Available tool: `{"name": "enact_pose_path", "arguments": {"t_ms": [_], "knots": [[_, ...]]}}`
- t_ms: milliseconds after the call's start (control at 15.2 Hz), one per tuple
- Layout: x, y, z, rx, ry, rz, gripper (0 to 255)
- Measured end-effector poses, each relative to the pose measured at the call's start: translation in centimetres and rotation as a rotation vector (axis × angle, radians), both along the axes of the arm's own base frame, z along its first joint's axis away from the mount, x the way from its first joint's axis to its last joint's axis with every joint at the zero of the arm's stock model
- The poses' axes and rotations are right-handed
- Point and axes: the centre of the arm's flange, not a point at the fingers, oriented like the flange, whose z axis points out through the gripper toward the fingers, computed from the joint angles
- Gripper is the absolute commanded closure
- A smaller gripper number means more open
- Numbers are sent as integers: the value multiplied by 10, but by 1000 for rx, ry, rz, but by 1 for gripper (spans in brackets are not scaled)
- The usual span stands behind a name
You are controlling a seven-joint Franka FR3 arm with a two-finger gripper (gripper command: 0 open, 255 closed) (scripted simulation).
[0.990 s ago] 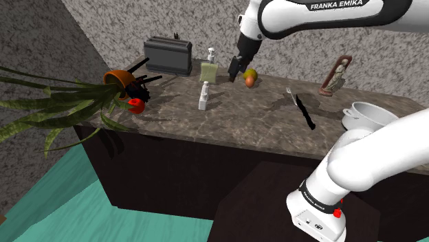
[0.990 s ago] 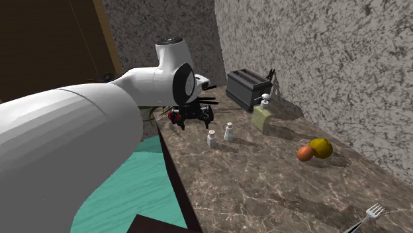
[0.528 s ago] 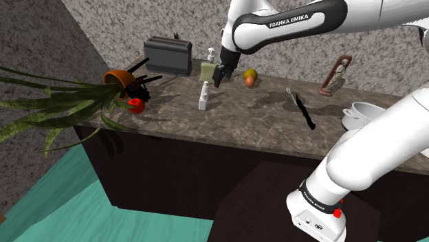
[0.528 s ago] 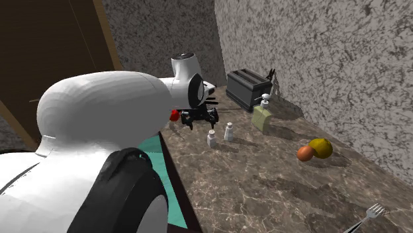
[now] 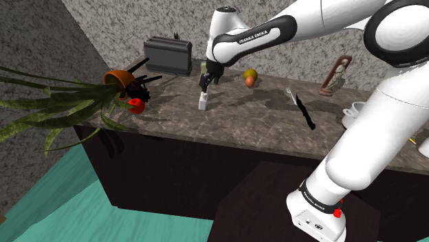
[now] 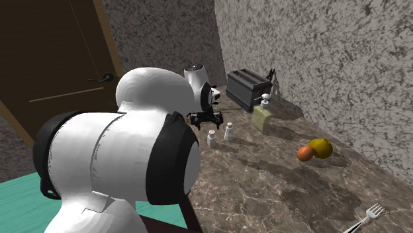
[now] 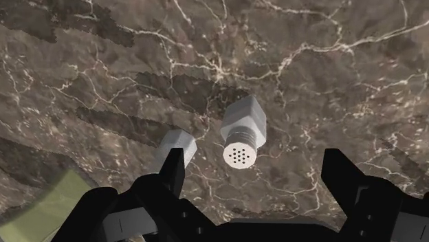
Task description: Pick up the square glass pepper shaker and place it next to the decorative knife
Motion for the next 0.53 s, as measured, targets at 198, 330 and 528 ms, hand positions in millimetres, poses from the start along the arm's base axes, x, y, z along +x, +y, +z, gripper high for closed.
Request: {"name": "enact_pose_path", "arguments": {"t_ms": [198, 330, 528], "knots": [[28, -1, -25, -3, 1, -9, 0], [34, -2, -36, -4, 1, -10, 0], [38, -5, -52, -4, 1, -11, 0]]}}
